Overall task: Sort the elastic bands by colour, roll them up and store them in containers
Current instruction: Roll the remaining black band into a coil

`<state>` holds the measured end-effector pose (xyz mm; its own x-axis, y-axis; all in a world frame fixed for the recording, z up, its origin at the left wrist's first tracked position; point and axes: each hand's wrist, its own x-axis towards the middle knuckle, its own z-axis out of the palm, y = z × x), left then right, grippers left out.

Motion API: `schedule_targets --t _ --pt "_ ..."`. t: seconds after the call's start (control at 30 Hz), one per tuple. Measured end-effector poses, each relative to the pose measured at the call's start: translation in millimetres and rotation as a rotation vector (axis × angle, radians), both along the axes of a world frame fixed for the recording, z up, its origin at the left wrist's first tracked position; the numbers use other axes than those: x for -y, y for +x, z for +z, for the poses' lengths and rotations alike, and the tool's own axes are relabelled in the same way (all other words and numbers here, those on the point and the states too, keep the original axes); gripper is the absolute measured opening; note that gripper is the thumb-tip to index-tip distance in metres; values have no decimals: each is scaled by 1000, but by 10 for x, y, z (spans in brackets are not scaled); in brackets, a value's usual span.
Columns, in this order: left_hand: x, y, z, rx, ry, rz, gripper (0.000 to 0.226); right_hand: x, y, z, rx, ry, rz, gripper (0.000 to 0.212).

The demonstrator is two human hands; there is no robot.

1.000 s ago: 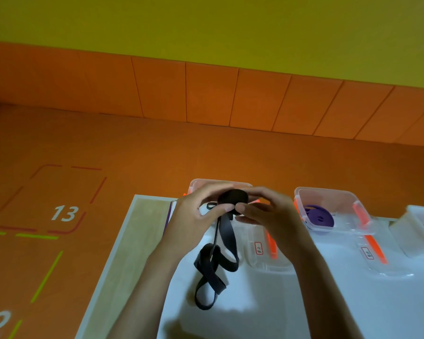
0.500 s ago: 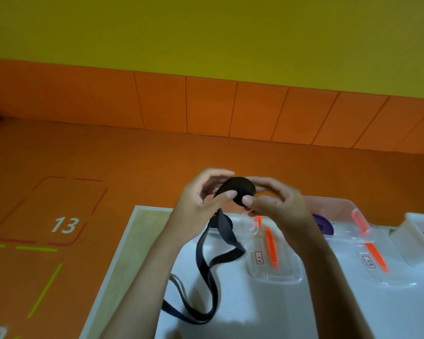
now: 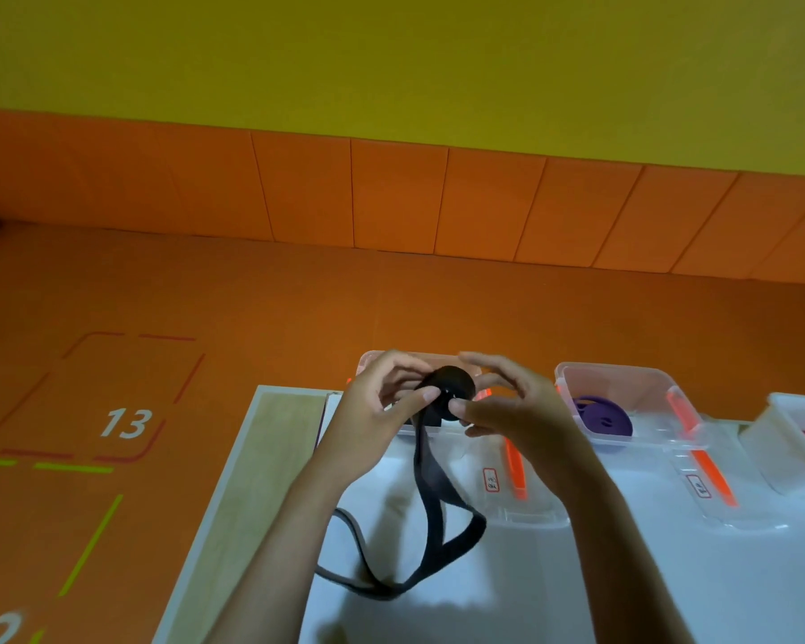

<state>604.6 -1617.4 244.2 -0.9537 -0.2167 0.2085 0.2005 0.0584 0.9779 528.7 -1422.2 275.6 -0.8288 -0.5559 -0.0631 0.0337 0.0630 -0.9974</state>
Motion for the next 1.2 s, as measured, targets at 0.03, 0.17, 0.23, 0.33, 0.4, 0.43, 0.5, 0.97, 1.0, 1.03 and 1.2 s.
schedule_targets --t 0.03,0.17,0.23,0.33,0.4,0.43,0.5,0.97,1.0,1.03,1.2 --pt "-3 9 -28 -3 18 17 13 9 1 -18 2 -15 -9 34" --pt "9 35 -104 -41 54 40 13 44 5 -86 -27 11 -4 28" --pt "-7 59 -146 -76 90 59 17 34 12 -114 9 -24 6 30" --pt "-23 99 -194 -106 148 78 29 28 36 -153 69 -94 29 38" --pt "-19 104 -220 -98 156 90 30 37 39 -196 71 -81 46 35" --pt "-22 101 -232 -92 148 102 28 47 41 -222 59 -62 58 33" --pt "-43 96 -252 -87 135 121 25 83 60 -259 28 -27 61 31" --pt "-38 101 -345 -19 185 341 16 52 63 -482 46 158 -18 8" --pt "-32 95 -354 -14 187 350 15 48 62 -503 83 134 -13 7" --pt "-27 95 -365 -7 195 358 15 47 59 -522 115 108 -10 6" --pt "29 117 -447 36 208 370 14 35 19 -570 234 -44 -84 32"
